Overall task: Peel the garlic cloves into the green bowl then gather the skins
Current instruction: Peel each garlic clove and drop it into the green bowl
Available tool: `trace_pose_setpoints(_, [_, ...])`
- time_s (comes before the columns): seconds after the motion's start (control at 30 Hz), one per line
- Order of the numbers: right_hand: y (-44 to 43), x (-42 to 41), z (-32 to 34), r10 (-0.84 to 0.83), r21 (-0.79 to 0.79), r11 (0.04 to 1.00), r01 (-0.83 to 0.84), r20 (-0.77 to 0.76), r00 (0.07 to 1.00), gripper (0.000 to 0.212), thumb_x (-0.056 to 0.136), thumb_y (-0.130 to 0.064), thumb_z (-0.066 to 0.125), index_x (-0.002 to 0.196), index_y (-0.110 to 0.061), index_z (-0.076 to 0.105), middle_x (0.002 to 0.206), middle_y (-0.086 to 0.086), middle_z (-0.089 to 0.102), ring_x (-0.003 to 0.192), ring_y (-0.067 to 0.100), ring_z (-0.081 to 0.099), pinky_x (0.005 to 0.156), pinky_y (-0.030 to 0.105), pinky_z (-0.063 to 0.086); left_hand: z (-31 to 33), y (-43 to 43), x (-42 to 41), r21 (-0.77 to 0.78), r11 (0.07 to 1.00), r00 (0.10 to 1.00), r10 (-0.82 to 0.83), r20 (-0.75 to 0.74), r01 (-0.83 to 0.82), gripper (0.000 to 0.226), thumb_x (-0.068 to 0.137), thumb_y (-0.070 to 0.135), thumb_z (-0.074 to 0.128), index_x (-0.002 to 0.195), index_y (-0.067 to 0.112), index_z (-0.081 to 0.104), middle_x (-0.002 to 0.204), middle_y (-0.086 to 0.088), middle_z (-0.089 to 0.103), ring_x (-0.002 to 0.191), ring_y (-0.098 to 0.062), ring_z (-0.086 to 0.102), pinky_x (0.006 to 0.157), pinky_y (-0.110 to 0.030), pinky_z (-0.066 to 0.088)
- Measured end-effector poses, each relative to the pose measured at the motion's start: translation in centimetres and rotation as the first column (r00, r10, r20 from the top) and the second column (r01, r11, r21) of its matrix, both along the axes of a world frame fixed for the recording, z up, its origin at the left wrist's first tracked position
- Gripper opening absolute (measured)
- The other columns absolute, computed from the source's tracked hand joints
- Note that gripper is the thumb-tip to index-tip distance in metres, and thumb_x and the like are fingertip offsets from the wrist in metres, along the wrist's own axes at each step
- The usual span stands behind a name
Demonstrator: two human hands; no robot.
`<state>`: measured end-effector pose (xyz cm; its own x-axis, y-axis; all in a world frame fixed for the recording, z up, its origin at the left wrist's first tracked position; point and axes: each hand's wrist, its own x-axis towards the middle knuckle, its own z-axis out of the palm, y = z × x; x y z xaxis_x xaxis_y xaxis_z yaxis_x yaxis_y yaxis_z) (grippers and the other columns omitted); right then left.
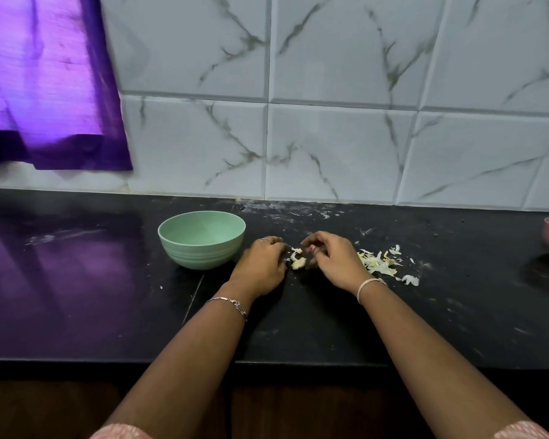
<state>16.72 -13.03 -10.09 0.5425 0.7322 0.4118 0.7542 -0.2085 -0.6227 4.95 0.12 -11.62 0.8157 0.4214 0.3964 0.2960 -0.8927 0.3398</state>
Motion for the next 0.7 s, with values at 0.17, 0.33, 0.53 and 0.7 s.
trace_pose_setpoints(0.17, [0.2, 0.7, 0.2, -0.036, -0.146, 0.987, 0.062, 0.178, 0.983, 0.048, 0.089, 0.009, 0.042, 0.122, -0.016, 0.066, 0.122, 0.002, 0.066, 0.114, 0.017, 0.059, 0.099, 0.024, 0.043, 0.3, -0.6, -0.1, 0.1, 0.995, 0.997, 0.022, -0.072, -0.015, 0.036, 0.096, 0.035, 0.048, 0.13, 0.031, 0.059, 0.139, 0.003, 0.046, 0.131, -0.021, 0.039, 0.106, -0.042, 0.034])
trace_pose_setpoints(0.33, [1.6, 0.7, 0.0, 0.056, -0.338, 0.94, 0.045, 0.284, 0.957, 0.059, 0.084, 0.003, 0.045, 0.126, -0.033, 0.063, 0.127, -0.003, 0.065, 0.119, 0.021, 0.058, 0.098, 0.037, 0.048, 0.5, -0.5, -0.3, 0.108, 0.993, 0.996, 0.064, -0.067, -0.056, 0.033, 0.095, 0.032, 0.049, 0.124, 0.024, 0.061, 0.131, -0.001, 0.053, 0.125, -0.024, 0.044, 0.1, -0.041, 0.039])
trace_pose_setpoints(0.53, [1.5, 0.6, 0.2, -0.041, -0.291, 0.939, 0.185, 0.438, 0.898, 0.028, 0.091, -0.01, 0.054, 0.106, -0.027, 0.071, 0.108, 0.0, 0.071, 0.103, 0.025, 0.063, 0.084, 0.036, 0.052, 0.8, -0.8, -0.7, 0.115, 0.992, 0.997, 0.061, -0.044, -0.056, 0.022, 0.089, 0.025, 0.054, 0.108, 0.019, 0.063, 0.111, -0.004, 0.061, 0.111, -0.027, 0.051, 0.089, -0.039, 0.046])
trace_pose_setpoints(0.7, [0.7, 0.5, 0.2, -0.081, -0.183, 0.971, 0.154, 0.355, 0.931, 0.018, 0.087, -0.007, 0.063, 0.099, -0.02, 0.058, 0.094, 0.0, 0.068, 0.09, 0.024, 0.063, 0.08, 0.038, 0.052, 1.0, -1.1, -0.8, 0.151, 0.985, 0.994, 0.098, -0.049, -0.089, 0.025, 0.092, 0.028, 0.052, 0.113, 0.018, 0.06, 0.114, -0.005, 0.058, 0.114, -0.027, 0.05, 0.089, -0.04, 0.044])
